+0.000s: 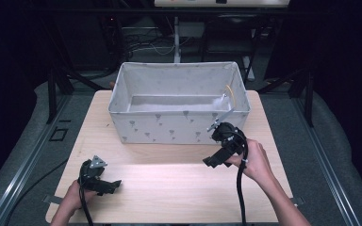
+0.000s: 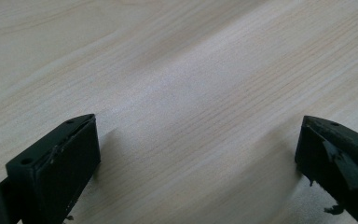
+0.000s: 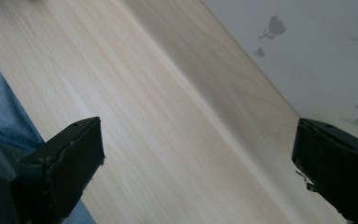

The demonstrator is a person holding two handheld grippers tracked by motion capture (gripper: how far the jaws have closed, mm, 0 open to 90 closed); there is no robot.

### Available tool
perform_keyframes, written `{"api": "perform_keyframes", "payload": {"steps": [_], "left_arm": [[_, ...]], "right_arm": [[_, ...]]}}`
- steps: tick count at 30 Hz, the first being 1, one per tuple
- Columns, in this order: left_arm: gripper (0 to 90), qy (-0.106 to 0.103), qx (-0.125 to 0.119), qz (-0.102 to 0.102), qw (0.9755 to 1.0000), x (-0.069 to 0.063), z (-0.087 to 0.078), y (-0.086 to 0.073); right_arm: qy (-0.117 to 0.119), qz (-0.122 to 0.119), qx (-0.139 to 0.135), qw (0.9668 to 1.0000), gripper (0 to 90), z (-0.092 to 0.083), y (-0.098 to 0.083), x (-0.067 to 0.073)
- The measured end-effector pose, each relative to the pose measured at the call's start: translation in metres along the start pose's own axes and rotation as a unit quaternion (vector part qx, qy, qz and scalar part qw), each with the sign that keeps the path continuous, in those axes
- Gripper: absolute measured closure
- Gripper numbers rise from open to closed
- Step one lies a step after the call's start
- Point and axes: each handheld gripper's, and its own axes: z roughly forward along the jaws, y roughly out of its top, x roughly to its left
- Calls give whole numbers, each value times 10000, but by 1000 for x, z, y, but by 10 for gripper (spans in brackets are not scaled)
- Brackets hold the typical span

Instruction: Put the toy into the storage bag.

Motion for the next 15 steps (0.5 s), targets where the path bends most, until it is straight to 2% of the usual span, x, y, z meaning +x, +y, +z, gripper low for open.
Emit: {"api": "perform_keyframes", "payload": {"steps": [5, 15], "left_arm": [[0, 1, 0, -1, 10000, 0, 0, 0], [0, -5, 3, 4, 10000, 0, 0, 0]], "right_arm": [[73, 69, 42, 9999, 17, 15, -14, 2], [128, 104, 324, 9993, 29, 42, -34, 2]]}}
